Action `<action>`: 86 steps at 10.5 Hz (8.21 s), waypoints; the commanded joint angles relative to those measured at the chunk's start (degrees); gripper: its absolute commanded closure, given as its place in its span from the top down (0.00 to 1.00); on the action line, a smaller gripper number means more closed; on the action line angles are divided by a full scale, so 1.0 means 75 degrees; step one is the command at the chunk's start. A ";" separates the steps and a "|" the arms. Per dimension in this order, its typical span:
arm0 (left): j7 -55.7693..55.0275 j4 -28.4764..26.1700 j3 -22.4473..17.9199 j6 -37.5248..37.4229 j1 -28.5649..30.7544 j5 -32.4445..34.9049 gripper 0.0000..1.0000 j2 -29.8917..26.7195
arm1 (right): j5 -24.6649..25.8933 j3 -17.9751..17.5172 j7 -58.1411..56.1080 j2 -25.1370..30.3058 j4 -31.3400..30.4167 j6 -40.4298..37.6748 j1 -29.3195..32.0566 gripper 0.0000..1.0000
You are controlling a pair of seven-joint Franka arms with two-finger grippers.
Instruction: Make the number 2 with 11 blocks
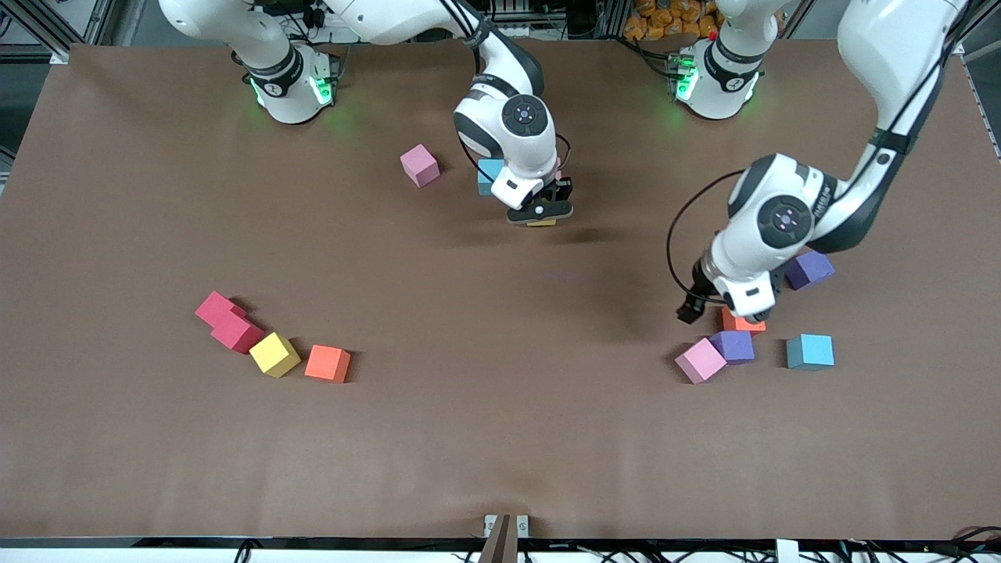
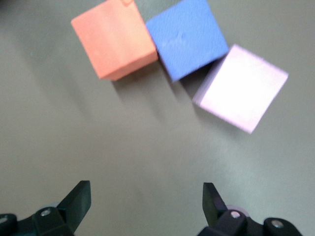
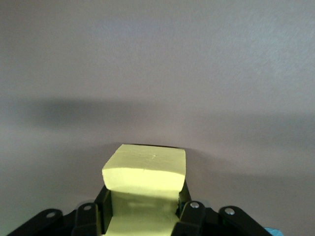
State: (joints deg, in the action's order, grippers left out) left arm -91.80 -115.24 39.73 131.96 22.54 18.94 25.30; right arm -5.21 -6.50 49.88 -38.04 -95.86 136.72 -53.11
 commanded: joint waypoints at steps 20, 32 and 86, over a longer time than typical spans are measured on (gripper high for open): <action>0.1775 0.2251 -0.0305 -0.0180 -0.0556 0.1740 1.00 0.1958 | 0.0004 0.0058 0.0733 -0.0202 -0.0003 0.0110 -0.0407 0.33; 0.2454 0.2604 -0.0469 -0.0180 -0.0591 0.1740 1.00 0.2334 | 0.0027 0.0058 0.0850 -0.0026 -0.0308 0.0145 -0.0524 0.31; 0.2737 0.0096 0.1430 0.0113 -0.2630 0.2384 0.50 0.1524 | -0.0665 0.0069 -1.4798 -0.0648 0.1062 -0.0581 0.6121 0.27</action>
State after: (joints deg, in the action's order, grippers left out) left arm -68.85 -114.33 50.57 132.24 3.37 34.78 36.34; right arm -9.18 -5.56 -64.30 -42.71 -89.71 133.23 -6.80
